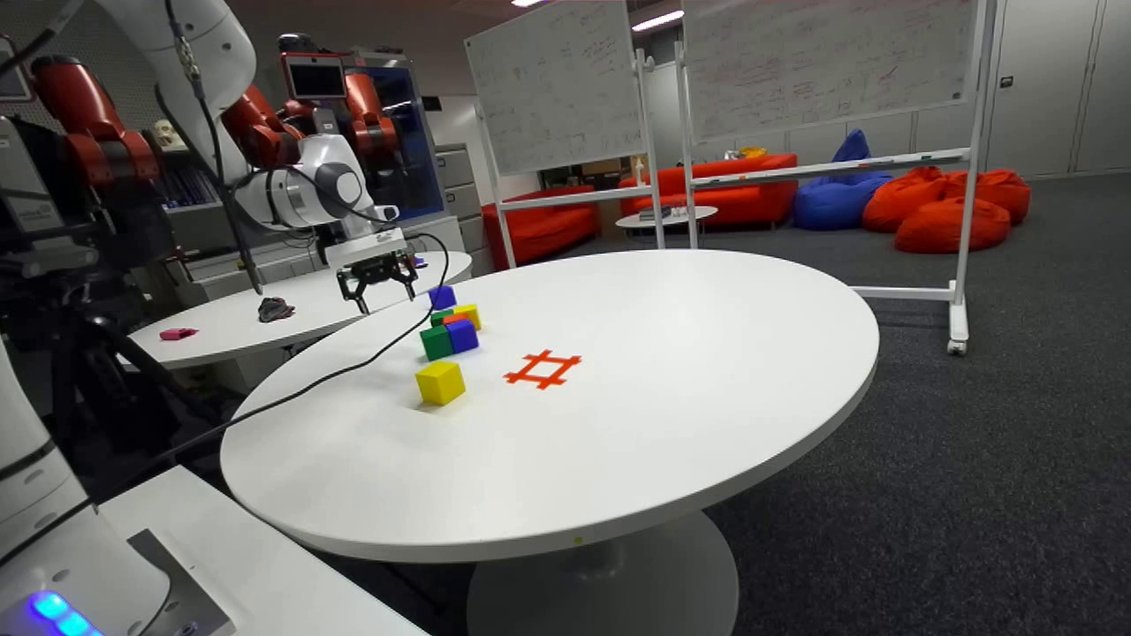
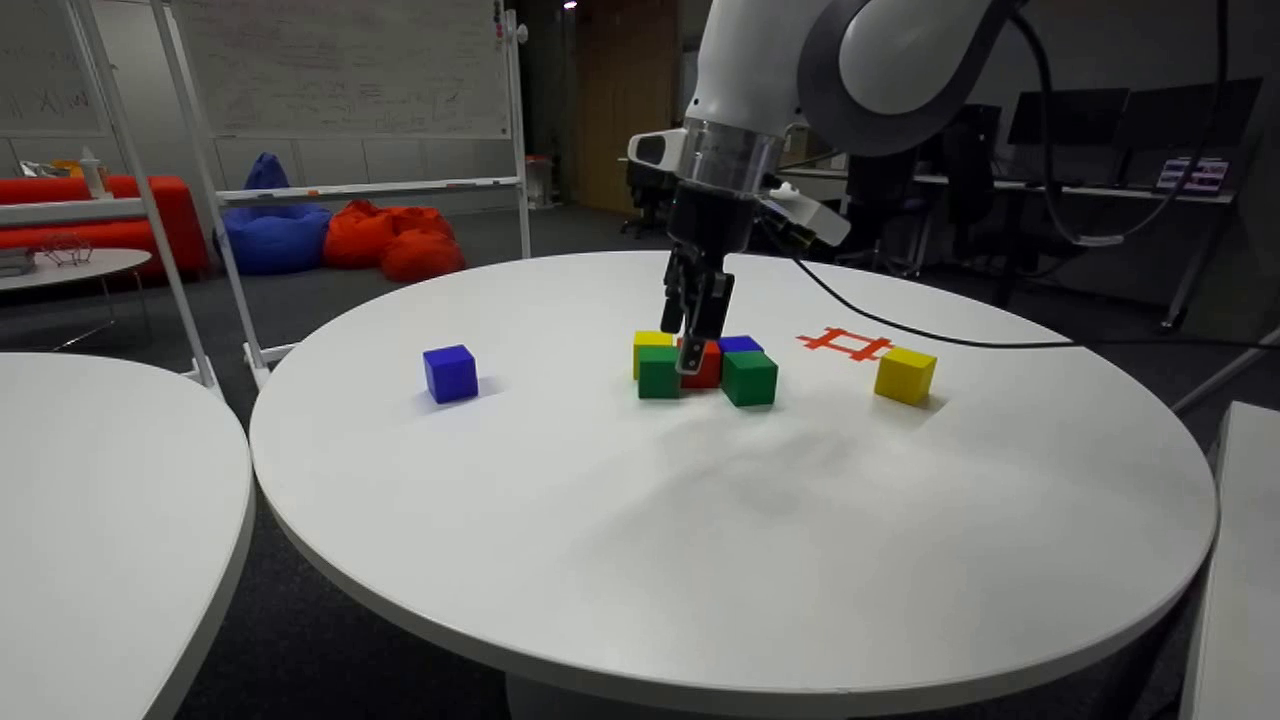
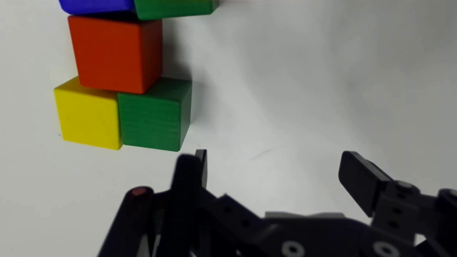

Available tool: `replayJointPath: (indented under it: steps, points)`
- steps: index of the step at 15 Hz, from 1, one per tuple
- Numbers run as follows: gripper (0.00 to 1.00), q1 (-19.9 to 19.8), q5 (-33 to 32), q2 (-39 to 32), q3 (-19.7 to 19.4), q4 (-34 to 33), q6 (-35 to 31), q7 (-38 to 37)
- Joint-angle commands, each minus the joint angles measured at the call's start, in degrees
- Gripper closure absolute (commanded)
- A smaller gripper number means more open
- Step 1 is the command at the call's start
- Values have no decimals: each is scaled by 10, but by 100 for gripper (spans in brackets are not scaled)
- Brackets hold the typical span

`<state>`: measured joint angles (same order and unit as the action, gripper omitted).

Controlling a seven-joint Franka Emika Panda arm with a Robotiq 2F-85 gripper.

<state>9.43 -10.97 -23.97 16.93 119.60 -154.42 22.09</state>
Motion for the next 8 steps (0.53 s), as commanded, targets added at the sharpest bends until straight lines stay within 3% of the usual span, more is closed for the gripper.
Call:
replayJointPath:
  steps: [1, 3, 8]
  points:
    - [0, 4, 4, 1, -3, 0, 1, 3]
    - [0, 4, 4, 2, -3, 1, 1, 3]
    - [0, 27, -8, 11, -45, 7, -21, -85]
